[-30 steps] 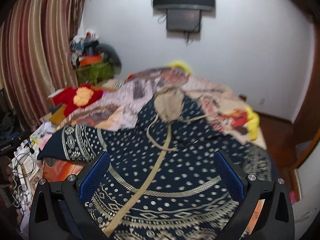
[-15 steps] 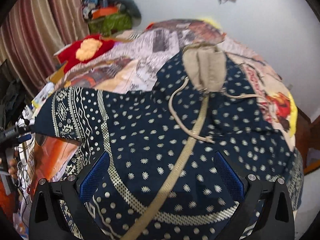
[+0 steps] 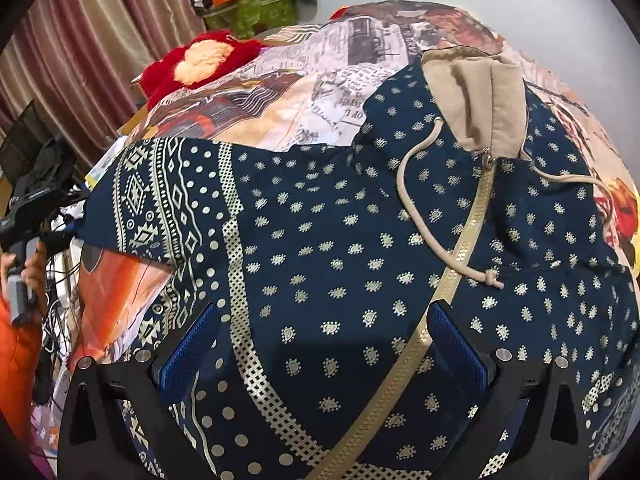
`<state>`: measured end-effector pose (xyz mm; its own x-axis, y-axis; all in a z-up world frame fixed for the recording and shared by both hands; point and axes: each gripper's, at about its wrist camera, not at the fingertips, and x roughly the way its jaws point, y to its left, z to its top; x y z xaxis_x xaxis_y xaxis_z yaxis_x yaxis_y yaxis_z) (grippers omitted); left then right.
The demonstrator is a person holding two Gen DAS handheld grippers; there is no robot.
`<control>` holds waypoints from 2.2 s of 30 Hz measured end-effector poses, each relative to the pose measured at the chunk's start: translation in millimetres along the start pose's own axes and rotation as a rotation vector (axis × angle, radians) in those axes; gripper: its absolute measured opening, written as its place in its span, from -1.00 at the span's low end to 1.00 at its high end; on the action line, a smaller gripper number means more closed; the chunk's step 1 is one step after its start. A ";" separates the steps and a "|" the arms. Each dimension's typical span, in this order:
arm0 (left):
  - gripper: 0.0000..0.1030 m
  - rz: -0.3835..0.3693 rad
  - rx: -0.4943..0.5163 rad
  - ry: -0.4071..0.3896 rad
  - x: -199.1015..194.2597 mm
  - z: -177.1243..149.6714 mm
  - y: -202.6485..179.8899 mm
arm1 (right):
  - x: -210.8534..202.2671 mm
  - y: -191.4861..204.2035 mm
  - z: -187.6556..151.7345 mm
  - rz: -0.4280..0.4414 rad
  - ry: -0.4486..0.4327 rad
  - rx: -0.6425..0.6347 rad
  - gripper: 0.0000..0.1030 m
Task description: Fold large clothes
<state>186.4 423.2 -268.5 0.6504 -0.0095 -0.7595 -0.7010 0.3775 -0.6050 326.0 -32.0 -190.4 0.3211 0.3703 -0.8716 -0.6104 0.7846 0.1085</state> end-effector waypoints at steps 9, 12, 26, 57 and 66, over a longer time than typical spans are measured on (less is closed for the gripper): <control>-0.89 0.123 0.564 -0.271 -56.3 -42.6 -156.2 | -43.0 -14.2 -8.5 0.007 -0.039 0.063 1.00; -0.89 0.040 0.696 -0.321 -79.2 -68.0 -212.9 | -62.0 -27.3 -16.3 -0.020 -0.057 0.083 1.00; -0.89 -0.173 1.084 0.129 16.0 -270.7 -350.4 | -149.8 -114.0 -78.8 -0.127 -0.136 0.233 1.00; -0.10 0.125 0.973 0.235 48.1 -212.8 -144.3 | 4.3 -14.2 2.1 -0.073 0.108 -0.027 1.00; -0.10 0.098 0.891 0.227 79.7 -205.3 -149.1 | 87.0 9.1 28.1 -0.158 0.174 -0.133 0.56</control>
<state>282.7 176.1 -287.8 0.4614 -0.0857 -0.8830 -0.2043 0.9583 -0.1998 368.7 21.3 -251.8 0.2978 0.1487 -0.9430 -0.6564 0.7491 -0.0892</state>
